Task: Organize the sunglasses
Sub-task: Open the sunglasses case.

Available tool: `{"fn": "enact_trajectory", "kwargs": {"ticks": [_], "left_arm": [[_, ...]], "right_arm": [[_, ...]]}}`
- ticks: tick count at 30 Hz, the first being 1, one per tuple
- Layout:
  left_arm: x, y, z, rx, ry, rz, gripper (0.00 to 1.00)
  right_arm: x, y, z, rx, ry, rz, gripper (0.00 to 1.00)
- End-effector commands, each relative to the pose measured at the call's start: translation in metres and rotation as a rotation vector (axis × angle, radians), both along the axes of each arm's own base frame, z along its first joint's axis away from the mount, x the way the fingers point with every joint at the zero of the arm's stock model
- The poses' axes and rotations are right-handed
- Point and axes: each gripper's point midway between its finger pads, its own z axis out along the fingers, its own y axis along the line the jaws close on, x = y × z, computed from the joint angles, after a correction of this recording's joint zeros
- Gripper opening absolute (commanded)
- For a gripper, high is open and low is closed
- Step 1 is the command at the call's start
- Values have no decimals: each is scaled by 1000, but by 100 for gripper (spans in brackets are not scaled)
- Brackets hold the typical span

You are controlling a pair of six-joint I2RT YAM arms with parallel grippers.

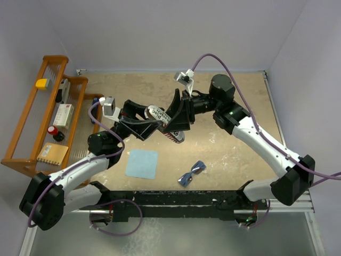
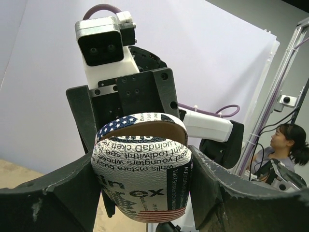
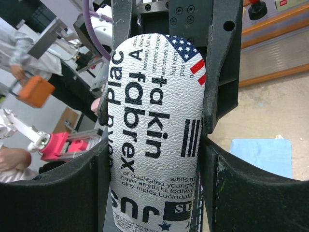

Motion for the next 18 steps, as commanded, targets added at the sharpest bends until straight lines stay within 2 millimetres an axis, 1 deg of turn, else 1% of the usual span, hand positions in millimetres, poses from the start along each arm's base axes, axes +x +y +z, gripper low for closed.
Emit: {"fn": "enact_trajectory", "kwargs": {"ticks": [1, 10, 18], "left_arm": [[-26, -5, -7, 71, -115, -74, 43], [-39, 3, -4, 34, -184, -74, 49], [-52, 3, -5, 34, -215, -137, 49]], "right_arm": [[5, -6, 39, 101, 6, -10, 0], [8, -6, 50, 133, 69, 8, 0], [13, -7, 65, 182, 149, 60, 0]]}}
